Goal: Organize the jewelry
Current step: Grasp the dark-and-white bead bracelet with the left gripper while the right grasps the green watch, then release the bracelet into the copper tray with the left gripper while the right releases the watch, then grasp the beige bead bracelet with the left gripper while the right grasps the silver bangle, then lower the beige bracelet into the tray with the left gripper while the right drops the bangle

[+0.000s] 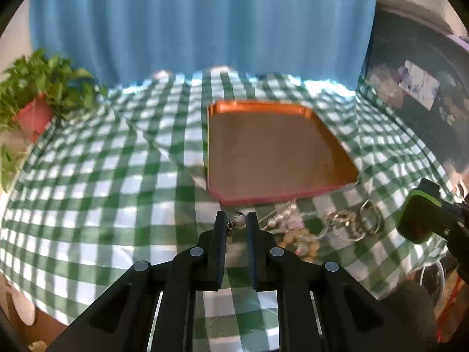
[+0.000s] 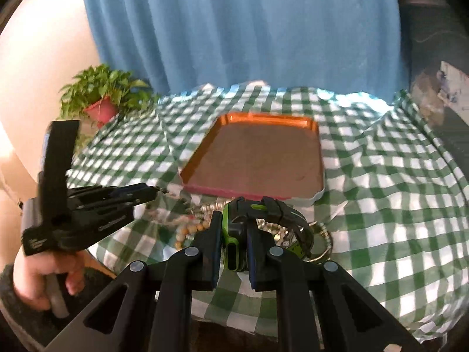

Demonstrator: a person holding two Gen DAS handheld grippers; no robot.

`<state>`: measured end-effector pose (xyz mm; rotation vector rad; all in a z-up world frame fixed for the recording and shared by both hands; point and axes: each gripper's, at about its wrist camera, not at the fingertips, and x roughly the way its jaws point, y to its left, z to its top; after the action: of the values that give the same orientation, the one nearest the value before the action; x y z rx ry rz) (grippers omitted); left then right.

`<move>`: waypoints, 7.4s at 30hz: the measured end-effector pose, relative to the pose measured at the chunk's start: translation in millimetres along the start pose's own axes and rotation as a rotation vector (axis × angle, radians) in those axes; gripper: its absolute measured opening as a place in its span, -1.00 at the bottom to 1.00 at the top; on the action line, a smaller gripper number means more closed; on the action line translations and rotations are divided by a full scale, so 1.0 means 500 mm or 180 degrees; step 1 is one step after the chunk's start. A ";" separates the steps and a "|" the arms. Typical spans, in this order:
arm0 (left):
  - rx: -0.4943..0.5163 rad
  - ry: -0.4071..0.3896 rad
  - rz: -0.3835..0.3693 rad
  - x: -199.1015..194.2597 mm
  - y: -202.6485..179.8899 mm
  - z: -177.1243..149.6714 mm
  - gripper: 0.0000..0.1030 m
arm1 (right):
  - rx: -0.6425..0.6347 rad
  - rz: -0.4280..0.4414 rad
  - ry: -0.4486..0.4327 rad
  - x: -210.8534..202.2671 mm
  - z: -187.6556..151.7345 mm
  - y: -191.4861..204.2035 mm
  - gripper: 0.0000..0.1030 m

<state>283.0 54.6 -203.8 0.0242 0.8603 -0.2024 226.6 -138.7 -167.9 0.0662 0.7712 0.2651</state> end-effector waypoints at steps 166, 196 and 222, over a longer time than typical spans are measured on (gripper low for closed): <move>0.0014 0.0191 -0.0486 0.094 -0.036 -0.175 -0.75 | -0.0022 0.0144 0.0260 0.160 -0.118 -0.188 0.46; -0.0232 -0.0191 -0.0564 -0.048 -0.028 -0.075 -0.75 | -0.0094 -0.0147 -0.0155 0.038 -0.065 -0.166 0.11; 0.0017 -0.0578 -0.0230 -0.179 -0.130 0.060 -0.75 | -0.0261 0.0136 -0.0629 -0.161 0.057 -0.025 0.12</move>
<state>236.6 2.6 -112.9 -0.0201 0.6802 -0.2706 194.0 -170.5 -94.5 0.0310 0.5626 0.3254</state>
